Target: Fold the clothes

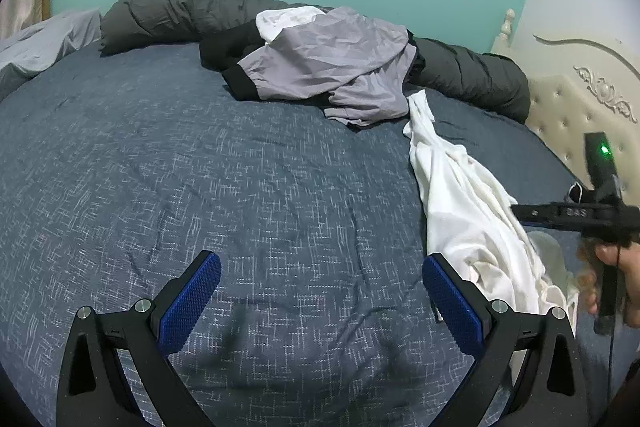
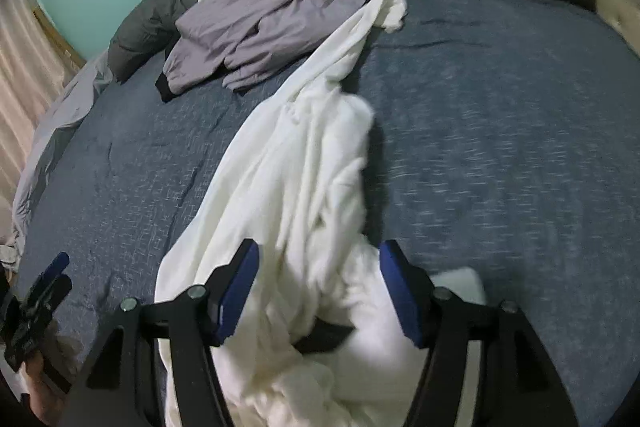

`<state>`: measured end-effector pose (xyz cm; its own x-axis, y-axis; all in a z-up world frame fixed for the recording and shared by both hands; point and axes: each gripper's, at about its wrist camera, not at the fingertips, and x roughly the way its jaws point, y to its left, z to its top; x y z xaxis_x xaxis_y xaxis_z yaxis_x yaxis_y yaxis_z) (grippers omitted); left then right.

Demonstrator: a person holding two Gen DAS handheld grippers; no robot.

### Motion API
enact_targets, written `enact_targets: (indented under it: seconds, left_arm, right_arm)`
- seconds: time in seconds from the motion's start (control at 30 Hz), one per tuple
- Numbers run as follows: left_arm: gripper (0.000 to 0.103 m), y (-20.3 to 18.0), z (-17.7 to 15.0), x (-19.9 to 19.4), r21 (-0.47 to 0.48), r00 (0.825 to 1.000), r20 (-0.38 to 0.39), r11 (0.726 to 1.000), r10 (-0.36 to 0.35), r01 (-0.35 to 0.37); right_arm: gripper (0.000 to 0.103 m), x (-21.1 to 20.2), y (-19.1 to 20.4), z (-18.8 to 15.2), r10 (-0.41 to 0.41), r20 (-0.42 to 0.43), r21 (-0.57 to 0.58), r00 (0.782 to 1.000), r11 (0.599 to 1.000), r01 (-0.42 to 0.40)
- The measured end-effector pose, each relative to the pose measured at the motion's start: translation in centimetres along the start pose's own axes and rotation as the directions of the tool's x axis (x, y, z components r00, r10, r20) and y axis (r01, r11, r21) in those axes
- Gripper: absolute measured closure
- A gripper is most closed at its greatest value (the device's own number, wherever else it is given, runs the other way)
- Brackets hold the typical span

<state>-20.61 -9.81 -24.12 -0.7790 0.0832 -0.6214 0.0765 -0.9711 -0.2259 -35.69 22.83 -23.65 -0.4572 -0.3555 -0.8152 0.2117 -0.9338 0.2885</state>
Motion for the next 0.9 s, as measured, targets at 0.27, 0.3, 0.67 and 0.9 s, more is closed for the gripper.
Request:
enact_targets:
  seconds: [0.27, 0.3, 0.67, 0.9]
  left_arm:
    - [0.0, 0.3, 0.0, 0.2, -0.01, 1.0, -0.004, 1.0, -0.003, 0.003]
    - [0.0, 0.3, 0.1, 0.2, -0.011, 1.0, -0.004, 1.0, -0.003, 0.003]
    - [0.0, 0.7, -0.2, 0.2, -0.021, 1.0, -0.011, 1.0, -0.003, 0.002]
    - [0.0, 0.5, -0.3, 0.2, -0.014, 1.0, -0.014, 1.0, -0.001, 0.001]
  right_arm:
    - [0.099, 0.6, 6.2, -0.7, 0.195, -0.004, -0.142, 0.981, 0.971, -0.194]
    - [0.099, 0.6, 7.3, -0.9, 0.228, -0.016, -0.164, 0.974, 0.96, -0.227]
    - [0.096, -3.3, 5.9, -2.0, 0.314, 0.074, -0.09, 0.947, 0.947, -0.307]
    - [0.052, -4.4, -0.1, -1.1, 0.121, 0.134, 0.068, 0.984, 0.989, -0.131]
